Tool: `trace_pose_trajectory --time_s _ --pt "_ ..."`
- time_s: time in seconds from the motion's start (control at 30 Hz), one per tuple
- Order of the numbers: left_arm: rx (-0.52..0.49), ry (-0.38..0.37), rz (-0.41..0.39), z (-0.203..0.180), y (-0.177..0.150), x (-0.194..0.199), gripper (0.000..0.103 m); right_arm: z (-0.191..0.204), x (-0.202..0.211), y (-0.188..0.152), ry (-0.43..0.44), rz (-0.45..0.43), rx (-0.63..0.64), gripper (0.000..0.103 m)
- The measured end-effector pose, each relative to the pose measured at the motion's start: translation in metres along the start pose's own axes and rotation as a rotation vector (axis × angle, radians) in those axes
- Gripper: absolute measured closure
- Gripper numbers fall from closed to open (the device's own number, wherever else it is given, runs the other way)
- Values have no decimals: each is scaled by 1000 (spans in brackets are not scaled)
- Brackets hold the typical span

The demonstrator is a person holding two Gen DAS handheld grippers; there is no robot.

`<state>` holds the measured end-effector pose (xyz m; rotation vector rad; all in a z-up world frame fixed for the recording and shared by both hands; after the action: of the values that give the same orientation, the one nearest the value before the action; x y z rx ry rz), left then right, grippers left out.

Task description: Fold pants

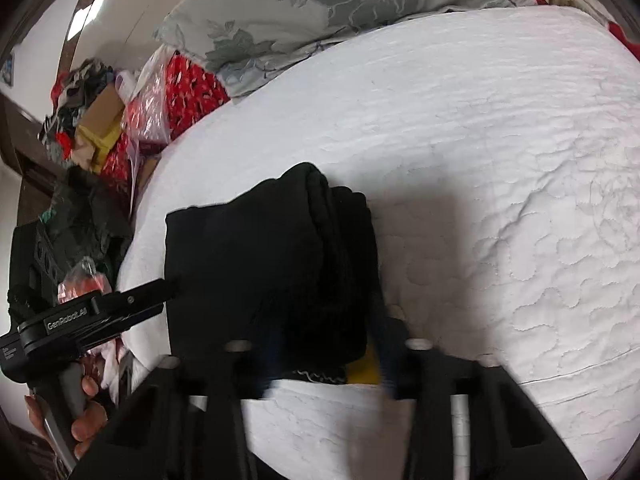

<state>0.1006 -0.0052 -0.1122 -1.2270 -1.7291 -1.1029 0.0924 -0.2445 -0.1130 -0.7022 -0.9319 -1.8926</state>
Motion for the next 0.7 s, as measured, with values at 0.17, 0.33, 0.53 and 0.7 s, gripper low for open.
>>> trace_pose_trajectory --time_s 0.17,0.33,0.53,0.7 --pt "5 31 49 10 -20 -33 34 -12 -1 -11 -8 17 3 78" --pt "-40 49 39 2 -17 -25 35 -21 -6 -15 21 11 -53 72" --pt "-27 -6 -72 2 5 11 35 -22 22 12 128 -73 -146 42" --pt "-40 37 -46 -4 41 -4 35 -16 5 38 89 -77 -156 39"
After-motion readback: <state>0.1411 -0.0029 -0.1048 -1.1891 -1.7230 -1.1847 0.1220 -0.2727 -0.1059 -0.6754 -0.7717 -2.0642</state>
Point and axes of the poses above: each gripper's, at about its wrist camera, not at the fingertips, and x roughly against the way its jaws point, z to its left, y to its top, the point moved 3 cm from there along -x, roughly the way its jaws point, and after that the axes turned 4 degrees about -x, right-handed, at the moved point
